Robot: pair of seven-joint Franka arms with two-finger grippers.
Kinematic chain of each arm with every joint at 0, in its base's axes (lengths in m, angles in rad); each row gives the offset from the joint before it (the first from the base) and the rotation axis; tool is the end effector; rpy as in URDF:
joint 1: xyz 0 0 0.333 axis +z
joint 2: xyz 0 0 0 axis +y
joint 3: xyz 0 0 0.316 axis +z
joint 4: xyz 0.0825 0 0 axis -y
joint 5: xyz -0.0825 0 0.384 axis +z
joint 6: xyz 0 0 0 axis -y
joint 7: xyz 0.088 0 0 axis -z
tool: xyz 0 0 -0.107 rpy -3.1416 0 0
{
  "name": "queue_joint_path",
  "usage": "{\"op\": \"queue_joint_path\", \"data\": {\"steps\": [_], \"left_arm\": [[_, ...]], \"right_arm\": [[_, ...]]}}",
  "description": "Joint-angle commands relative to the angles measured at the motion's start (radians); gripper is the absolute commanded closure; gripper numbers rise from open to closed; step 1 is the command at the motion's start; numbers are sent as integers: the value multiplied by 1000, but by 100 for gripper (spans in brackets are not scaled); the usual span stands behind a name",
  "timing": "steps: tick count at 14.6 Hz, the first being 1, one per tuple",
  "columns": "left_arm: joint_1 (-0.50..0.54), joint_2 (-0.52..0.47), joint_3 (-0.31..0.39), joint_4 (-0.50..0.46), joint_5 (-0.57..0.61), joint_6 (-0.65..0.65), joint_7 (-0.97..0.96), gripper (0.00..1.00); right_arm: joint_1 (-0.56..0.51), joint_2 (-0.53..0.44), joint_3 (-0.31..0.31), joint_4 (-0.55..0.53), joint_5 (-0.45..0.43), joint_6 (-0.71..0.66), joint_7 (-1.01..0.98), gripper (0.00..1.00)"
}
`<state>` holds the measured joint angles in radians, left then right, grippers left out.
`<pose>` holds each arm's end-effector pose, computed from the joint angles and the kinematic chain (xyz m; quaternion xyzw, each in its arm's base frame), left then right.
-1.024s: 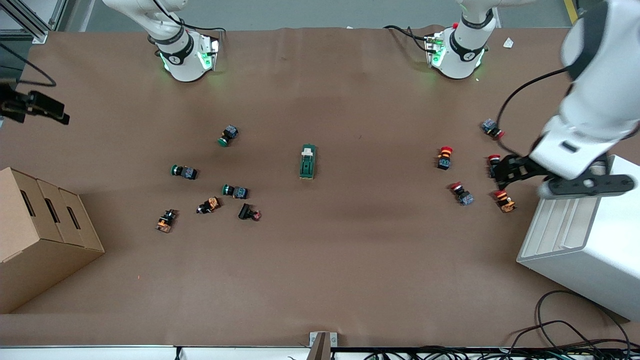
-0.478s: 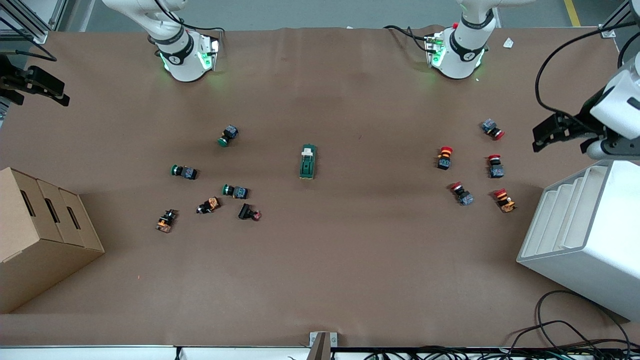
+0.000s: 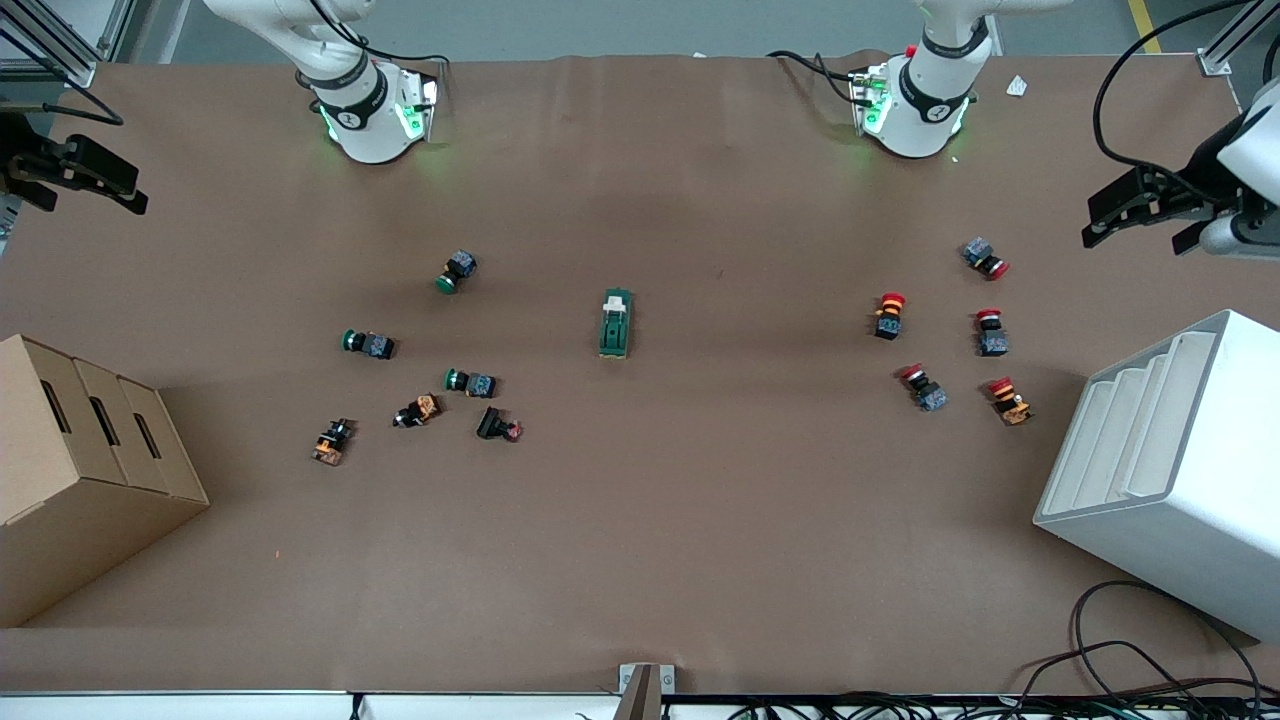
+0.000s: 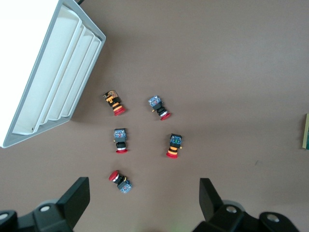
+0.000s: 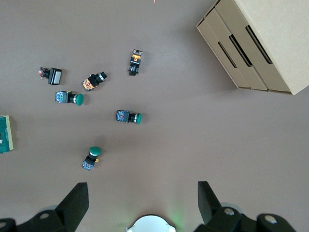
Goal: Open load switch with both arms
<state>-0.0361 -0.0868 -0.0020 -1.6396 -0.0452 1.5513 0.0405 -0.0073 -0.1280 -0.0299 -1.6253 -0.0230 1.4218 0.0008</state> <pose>0.5245 -0.0250 0.6373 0.9990 -0.0397 -0.0007 0.0225 0.4976 -0.0224 0.6541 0.9990 -0.0201 -0.0379 0.0088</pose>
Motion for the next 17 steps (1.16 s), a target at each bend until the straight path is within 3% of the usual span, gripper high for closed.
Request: {"op": "queue_joint_path", "data": {"steps": [1, 5, 10, 17], "left_arm": [[-11, -47, -12, -35, -2, -3, -2, 0], [-13, -65, -65, -39, 48, -30, -76, 0], [-11, -65, -61, -32, 47, -56, -74, 0], [-8, -44, -58, 1, 28, -56, -56, 0]], "right_arm": [[0, -18, -7, -8, 12, 9, 19, 0], [-2, -16, -7, 5, 15, 9, 22, 0], [-2, -9, -33, 30, 66, 9, 36, 0], [7, -5, -24, 41, 45, -1, 7, 0]]}}
